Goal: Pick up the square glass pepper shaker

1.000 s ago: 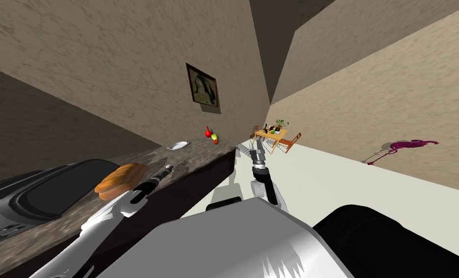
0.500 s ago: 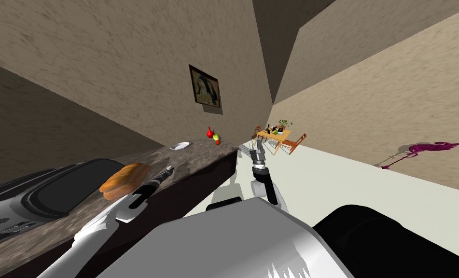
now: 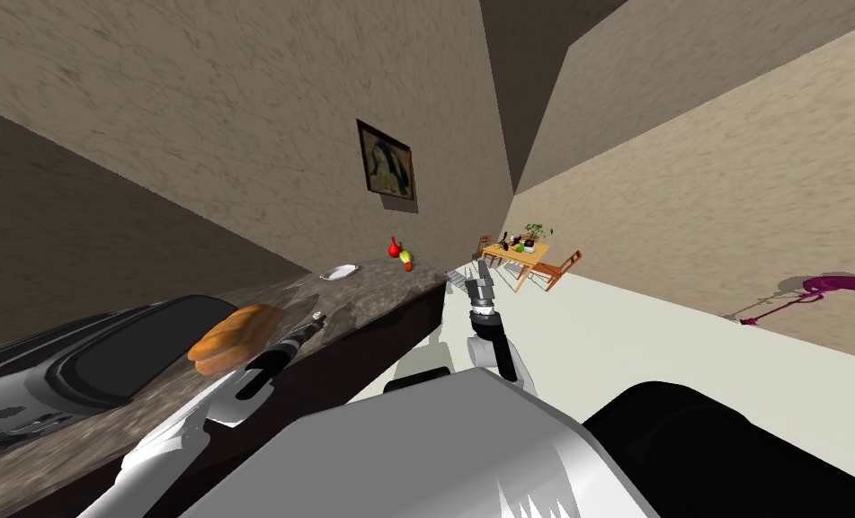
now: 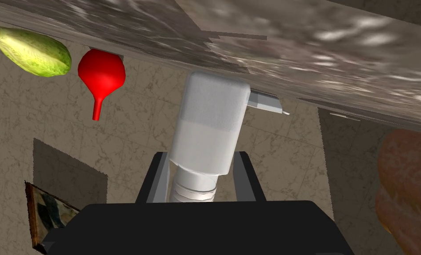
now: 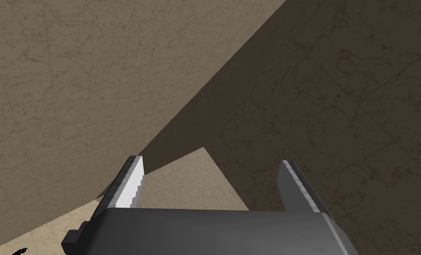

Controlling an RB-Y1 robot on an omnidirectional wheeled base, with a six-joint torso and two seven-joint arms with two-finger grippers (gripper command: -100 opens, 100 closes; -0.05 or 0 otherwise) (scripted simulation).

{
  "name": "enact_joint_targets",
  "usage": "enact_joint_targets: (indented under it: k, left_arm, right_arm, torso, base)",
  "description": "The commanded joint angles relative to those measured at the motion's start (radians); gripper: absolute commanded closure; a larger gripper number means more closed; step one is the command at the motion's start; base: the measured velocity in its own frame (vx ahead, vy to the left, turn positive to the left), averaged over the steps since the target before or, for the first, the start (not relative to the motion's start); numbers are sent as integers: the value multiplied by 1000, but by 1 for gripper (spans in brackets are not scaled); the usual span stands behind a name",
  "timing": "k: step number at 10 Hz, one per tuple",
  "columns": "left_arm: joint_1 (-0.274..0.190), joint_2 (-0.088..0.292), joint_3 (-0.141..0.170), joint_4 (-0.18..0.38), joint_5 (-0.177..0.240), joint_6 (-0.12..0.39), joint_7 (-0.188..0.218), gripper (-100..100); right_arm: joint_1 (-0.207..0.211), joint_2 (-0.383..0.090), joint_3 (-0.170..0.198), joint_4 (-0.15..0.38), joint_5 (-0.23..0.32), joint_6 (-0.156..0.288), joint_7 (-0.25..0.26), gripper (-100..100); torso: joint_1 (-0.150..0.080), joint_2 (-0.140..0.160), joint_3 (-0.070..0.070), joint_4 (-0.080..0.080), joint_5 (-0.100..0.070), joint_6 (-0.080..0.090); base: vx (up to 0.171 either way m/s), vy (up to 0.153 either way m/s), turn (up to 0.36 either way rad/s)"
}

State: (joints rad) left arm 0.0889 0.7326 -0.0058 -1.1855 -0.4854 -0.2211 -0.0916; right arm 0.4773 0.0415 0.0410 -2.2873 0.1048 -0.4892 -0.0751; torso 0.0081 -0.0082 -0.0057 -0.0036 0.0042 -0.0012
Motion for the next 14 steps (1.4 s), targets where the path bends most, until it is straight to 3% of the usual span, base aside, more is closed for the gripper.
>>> enact_joint_targets:
  k: [1, 2, 3, 5, 6, 7, 8, 9, 10, 12, 13, 14]
  left_arm:
    - [20, -1, 1, -50, 3, 3, -3, 100]
    - [73, -1, -8, -91, 23, 41, -14, 100]
    - [97, -1, -8, -118, 23, 41, -14, 100]
    - [97, -1, -8, -169, 23, 41, -14, 100]
    - [145, -1, -16, -206, 43, 78, -24, 100]
    - [175, -1, -16, -248, 43, 78, -24, 100]
    - [175, -1, -16, -283, 43, 78, -24, 100]
    - [221, -2, -25, -313, 63, 116, -35, 100]
    - [252, -2, -25, -352, 63, 116, -35, 100]
    - [252, -2, -25, -400, 63, 116, -35, 100]
    - [305, -2, -33, -444, 83, 153, -45, 100]
    - [329, -2, -33, -469, 83, 153, -45, 100]
  right_arm:
    - [0, 0, 0, 0, 0, 0, 0, 0]
    - [0, 0, 0, 0, 0, 0, 0, 0]
    - [0, 0, 0, 0, 0, 0, 0, 0]
    - [0, 0, 0, 0, 0, 0, 0, 0]
    - [0, 0, 0, 0, 0, 0, 0, 0]
    - [0, 0, 0, 0, 0, 0, 0, 0]
    - [0, 0, 0, 0, 0, 0, 0, 0]
    - [0, 0, 0, 0, 0, 0, 0, 0]
    - [0, 0, 0, 0, 0, 0, 0, 0]
    - [0, 0, 0, 0, 0, 0, 0, 0]
    - [0, 0, 0, 0, 0, 0, 0, 0]
    - [0, 0, 0, 0, 0, 0, 0, 0]
  torso:
    - [0, 0, 0, 0, 0, 0]
    - [-1, 2, 1, 1, 0, 2]
    - [0, 1, 1, 0, 0, 0]
    - [1, 2, 0, -1, 2, 0]
    - [0, 4, 1, -1, 2, 1]
    - [2, 2, 0, -1, 2, -2]
    - [3, 1, 0, -2, 2, -1]
    - [1, 2, 0, -1, 2, 0]
    - [2, 1, -1, -2, 2, -2]
    - [2, 2, 0, -1, 2, 0]
    - [0, 4, 1, 0, 2, 1]
    - [2, 2, 0, -1, 2, -2]
  base:
    - [32, 13, 19]
    - [70, 27, 98]
    - [86, 23, 51]
    - [19, 9, 5]
    - [64, 30, 90]
    - [82, 26, 83]
    - [38, 9, 19]
    - [86, 25, 76]
    - [88, 26, 74]
    - [17, 6, 10]
    - [64, 22, 108]
    - [74, 20, 77]
